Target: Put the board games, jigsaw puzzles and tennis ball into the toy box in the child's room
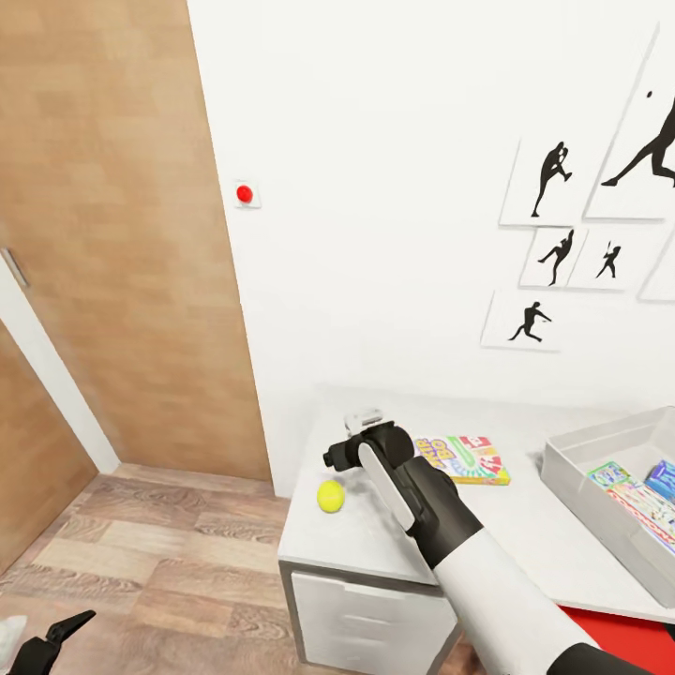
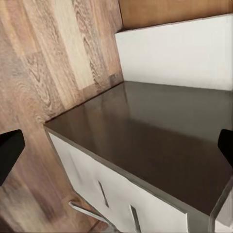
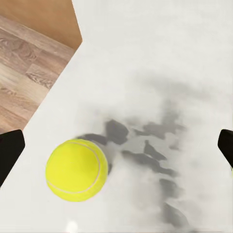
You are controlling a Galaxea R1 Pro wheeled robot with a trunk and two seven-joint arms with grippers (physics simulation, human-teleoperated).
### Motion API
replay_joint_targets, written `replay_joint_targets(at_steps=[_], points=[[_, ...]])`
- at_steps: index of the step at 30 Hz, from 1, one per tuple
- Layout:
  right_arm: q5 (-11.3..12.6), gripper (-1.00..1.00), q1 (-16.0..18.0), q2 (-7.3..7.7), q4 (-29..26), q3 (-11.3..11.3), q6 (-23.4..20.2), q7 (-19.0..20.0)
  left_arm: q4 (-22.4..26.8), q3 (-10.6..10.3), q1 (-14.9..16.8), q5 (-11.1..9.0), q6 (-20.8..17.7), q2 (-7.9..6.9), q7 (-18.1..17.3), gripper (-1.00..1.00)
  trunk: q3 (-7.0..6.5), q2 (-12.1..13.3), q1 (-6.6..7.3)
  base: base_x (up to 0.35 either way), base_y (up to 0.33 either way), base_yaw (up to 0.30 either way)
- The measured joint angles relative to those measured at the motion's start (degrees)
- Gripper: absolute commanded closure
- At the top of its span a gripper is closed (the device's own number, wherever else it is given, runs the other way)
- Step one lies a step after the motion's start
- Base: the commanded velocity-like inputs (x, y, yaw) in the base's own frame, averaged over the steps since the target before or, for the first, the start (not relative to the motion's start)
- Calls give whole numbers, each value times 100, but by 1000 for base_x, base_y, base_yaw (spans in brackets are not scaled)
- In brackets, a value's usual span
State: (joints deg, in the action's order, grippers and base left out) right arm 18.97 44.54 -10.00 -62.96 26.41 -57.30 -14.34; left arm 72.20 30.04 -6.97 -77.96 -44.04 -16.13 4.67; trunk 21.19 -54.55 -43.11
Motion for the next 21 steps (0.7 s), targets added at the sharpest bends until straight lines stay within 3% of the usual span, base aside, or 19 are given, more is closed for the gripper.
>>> replay_joint_targets(at_steps=[3, 8, 13, 21], points=[[1, -100, 1, 0, 269, 3, -3, -34, -8, 3, 0, 251, 15, 37, 89, -100, 0, 0, -1, 33, 9, 0], [6, -100, 61, 0, 422, 9, -4, -26, -208, 64, 3, 327, 1, 46, 76, -100, 0, 0, -1, 9, 2, 0], [11, -100, 76, 0, 451, 31, -9, -11, -212, 82, 4, 320, -6, 48, 93, -100, 0, 0, -1, 3, 1, 0], [34, -100, 83, 0, 420, 40, -5, 3, -15, 37, 4, 35, -7, 50, 160, -100, 0, 0, -1, 0, 0, 1]])
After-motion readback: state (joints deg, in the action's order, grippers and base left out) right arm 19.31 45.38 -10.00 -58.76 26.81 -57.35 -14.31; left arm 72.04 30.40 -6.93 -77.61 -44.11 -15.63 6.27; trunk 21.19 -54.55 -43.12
